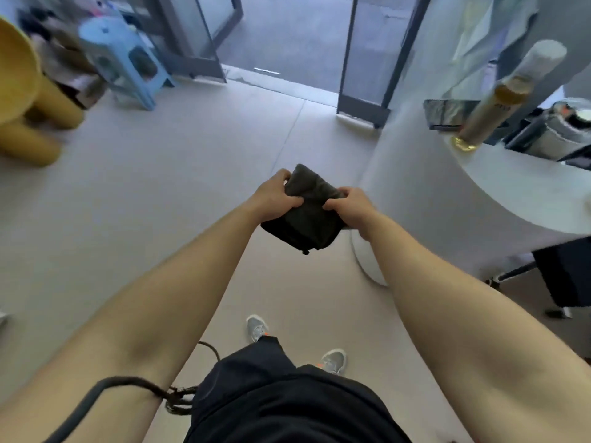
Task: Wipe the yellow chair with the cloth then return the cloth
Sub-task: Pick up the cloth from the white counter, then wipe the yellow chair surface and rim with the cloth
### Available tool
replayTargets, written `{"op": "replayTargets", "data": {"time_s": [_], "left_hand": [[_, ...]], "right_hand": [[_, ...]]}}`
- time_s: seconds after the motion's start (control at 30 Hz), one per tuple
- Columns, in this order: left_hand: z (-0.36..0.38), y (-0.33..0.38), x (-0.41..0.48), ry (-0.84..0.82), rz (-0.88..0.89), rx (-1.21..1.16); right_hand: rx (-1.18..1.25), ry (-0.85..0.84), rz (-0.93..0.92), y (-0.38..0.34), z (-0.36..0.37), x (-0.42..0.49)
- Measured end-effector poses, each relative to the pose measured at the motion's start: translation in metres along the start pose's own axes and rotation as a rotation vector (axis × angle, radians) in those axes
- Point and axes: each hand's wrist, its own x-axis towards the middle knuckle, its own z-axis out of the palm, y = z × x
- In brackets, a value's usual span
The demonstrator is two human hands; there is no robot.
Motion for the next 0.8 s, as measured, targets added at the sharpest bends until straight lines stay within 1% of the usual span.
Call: {"op": "replayTargets", "data": {"time_s": [0.07, 0.17, 0.37, 0.5, 0.6, 0.8], "left_hand": [[-0.029, -0.025, -0.003, 0.038, -0.057, -0.018], [-0.09, -0.077, -0.013, 0.138, -0.127, -0.071], [-0.2, -0.173, -0.025, 0.303, -0.199, -0.153], [-0.267, -0.228, -0.028, 0.371, -0.236, -0.199], [-0.312, -0.263, -0.02, 0.41, -0.266, -0.226], [-0.406, -0.33, 0.028, 0.467, -0.322, -0.212]], "right_hand": [[-0.082, -0.045, -0.034, -0.024, 0.034, 0.011], [-0.242, -0.149, -0.102, -0.071, 0.109, 0.03], [-0.588, -0.293, -0.288, -0.156, 0.249, 0.061], [-0.708, -0.371, -0.327, -0.202, 0.326, 0.082], [-0.752, -0.419, -0.373, -0.235, 0.377, 0.105], [-0.816, -0.501, -0.445, -0.301, 0.472, 0.184]]}}
